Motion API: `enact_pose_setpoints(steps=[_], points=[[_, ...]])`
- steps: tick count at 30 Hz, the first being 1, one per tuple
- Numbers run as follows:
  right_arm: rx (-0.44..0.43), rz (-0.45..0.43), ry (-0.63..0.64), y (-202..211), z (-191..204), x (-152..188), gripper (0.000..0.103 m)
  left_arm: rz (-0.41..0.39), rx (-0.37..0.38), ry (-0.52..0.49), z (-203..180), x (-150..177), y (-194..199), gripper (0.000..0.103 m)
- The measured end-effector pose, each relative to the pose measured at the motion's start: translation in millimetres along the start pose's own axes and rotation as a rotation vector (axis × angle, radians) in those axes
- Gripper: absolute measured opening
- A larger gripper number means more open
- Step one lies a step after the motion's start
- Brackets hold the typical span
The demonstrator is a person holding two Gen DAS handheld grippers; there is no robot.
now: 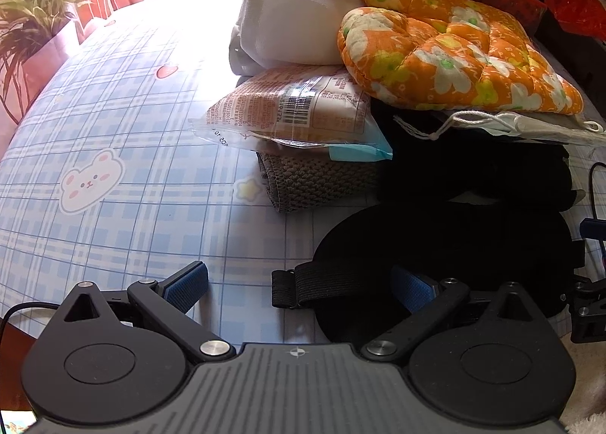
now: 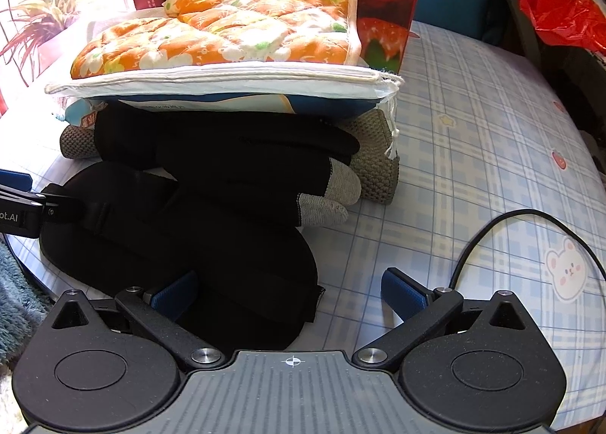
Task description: Organize soft objects
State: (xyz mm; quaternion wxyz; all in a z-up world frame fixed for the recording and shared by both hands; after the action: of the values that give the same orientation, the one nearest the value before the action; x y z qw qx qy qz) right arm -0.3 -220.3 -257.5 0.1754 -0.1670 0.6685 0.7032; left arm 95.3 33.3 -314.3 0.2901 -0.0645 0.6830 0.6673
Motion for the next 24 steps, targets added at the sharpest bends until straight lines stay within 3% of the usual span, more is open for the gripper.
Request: enact_pose_setpoints(steps=[8, 15, 21, 24], points=[[-0.01, -0.002, -0.002, 0.8, 1.0, 2.0, 0.103, -0.013, 0.036, -0.031, -7.3, 10.3, 8.7, 0.102], [-0.057, 0.001, -0.007, 8.4, -0.5, 9.2, 0.1, -0.049, 0.087, -0.034, -10.0, 16.3, 21.7, 0.082], [-0.089, -0.012, -0.006, 13.4, 0.5, 11.1, 0.087, -0.071, 0.108, -0.018, -8.0, 19.7, 29.4, 0.066], [-0.105, -0.02, -0.009, 16.0, 0.9, 11.7, 0.077, -0.083, 0.123, 0.0, -5.0, 19.9, 31.5, 0.048]])
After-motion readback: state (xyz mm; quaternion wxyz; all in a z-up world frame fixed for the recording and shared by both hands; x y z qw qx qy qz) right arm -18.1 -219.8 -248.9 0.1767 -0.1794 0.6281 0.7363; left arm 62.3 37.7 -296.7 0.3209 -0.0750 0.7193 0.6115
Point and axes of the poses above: each gripper's, at about its wrist camera, not at the fingertips, and y roughly against the way its jaws point, z to its left, x to its underside, the point moved 5 cm from there along -y, roughly the way its jaws point, and after that the axes turned 6 degrees about -y, right-handed, at the moved point
